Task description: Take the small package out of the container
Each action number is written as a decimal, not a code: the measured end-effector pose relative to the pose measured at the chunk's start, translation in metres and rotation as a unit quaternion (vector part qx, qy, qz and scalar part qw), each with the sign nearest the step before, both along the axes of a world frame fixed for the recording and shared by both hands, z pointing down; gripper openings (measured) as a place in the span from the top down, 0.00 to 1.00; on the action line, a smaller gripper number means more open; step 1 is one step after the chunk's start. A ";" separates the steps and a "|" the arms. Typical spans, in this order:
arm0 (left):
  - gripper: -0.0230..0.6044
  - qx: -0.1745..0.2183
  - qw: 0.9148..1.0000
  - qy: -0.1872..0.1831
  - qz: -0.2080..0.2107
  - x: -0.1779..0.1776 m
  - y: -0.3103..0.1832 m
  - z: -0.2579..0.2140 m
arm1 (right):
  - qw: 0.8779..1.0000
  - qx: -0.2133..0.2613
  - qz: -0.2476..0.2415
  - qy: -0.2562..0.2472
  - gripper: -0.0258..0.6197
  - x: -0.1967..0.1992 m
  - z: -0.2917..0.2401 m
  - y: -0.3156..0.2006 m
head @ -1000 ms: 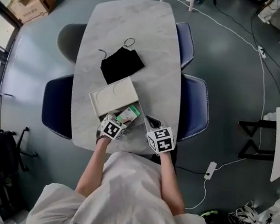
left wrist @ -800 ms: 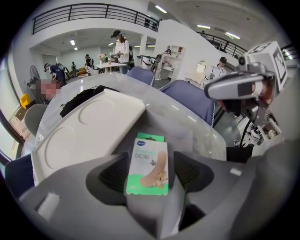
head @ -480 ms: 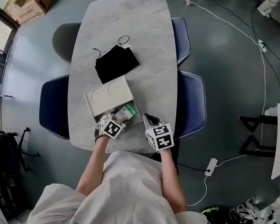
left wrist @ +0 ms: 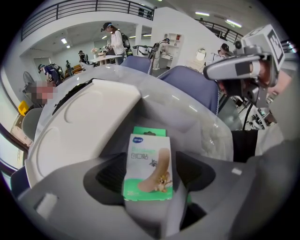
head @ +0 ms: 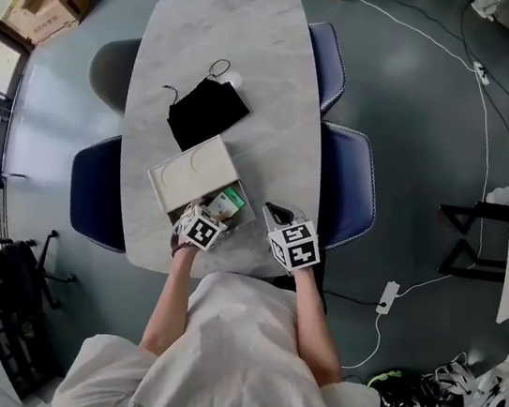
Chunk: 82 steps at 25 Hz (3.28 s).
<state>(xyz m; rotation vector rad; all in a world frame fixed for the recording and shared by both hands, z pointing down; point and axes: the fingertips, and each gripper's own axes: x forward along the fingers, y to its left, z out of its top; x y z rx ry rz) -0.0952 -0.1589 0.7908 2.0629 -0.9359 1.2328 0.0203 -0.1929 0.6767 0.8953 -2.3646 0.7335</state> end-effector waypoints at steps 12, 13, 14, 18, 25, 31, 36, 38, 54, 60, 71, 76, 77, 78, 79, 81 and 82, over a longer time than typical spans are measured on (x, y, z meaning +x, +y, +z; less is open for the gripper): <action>0.38 -0.019 0.999 -0.042 0.025 0.002 0.001 0.011 | 1.000 -0.018 0.010 -0.010 0.96 -0.001 0.007 -0.006; 0.38 -0.022 0.999 -0.043 0.025 0.002 0.001 0.012 | 1.000 -0.019 0.013 -0.011 0.96 0.000 0.008 -0.007; 0.38 -0.024 0.998 -0.043 0.026 0.003 0.000 0.013 | 1.000 -0.020 0.014 -0.011 0.96 0.000 0.009 -0.008; 0.38 -0.030 0.998 -0.045 0.027 0.004 -0.001 0.014 | 1.000 -0.024 0.011 -0.011 0.96 -0.005 0.012 -0.007; 0.38 -0.029 0.998 -0.042 0.025 0.004 0.001 0.014 | 1.000 -0.021 0.008 -0.004 0.96 -0.006 0.007 -0.002; 0.38 -0.023 0.999 -0.032 0.029 0.005 0.000 0.016 | 1.000 -0.021 0.008 0.007 0.96 -0.006 0.010 0.008; 0.38 -0.023 0.999 -0.033 0.029 0.004 -0.001 0.015 | 1.000 -0.021 0.005 0.013 0.96 -0.008 0.009 0.016; 0.38 -0.023 0.999 -0.034 0.029 0.004 0.000 0.015 | 1.000 -0.020 0.007 0.012 0.96 -0.007 0.008 0.018; 0.38 -0.011 0.999 -0.024 0.033 0.003 -0.003 0.014 | 1.000 -0.003 0.019 0.015 0.96 0.001 -0.002 0.026; 0.38 -0.001 0.999 -0.014 0.033 0.004 -0.003 0.009 | 1.000 0.000 0.025 0.018 0.96 0.004 -0.005 0.030; 0.38 0.025 0.999 -0.013 0.035 0.006 -0.001 -0.007 | 0.999 -0.001 0.037 0.015 0.96 0.004 -0.008 0.043; 0.38 0.037 0.999 -0.015 0.034 0.002 0.004 -0.014 | 0.999 0.002 0.042 0.013 0.96 0.000 -0.009 0.052; 0.38 0.039 0.999 -0.014 0.033 0.001 0.004 -0.015 | 0.999 0.001 0.042 0.013 0.96 -0.002 -0.008 0.054; 0.38 0.042 0.999 -0.014 0.032 0.000 0.005 -0.016 | 0.999 0.001 0.042 0.013 0.96 -0.003 -0.007 0.055; 0.38 0.044 0.998 -0.013 0.032 0.000 0.006 -0.017 | 0.999 0.000 0.042 0.014 0.96 -0.004 -0.007 0.057; 0.39 0.048 0.998 -0.014 0.034 -0.001 0.008 -0.020 | 0.999 -0.001 0.044 0.014 0.96 -0.005 -0.008 0.060; 0.39 0.051 0.998 -0.014 0.035 -0.001 0.009 -0.021 | 0.999 -0.001 0.045 0.014 0.96 -0.005 -0.008 0.061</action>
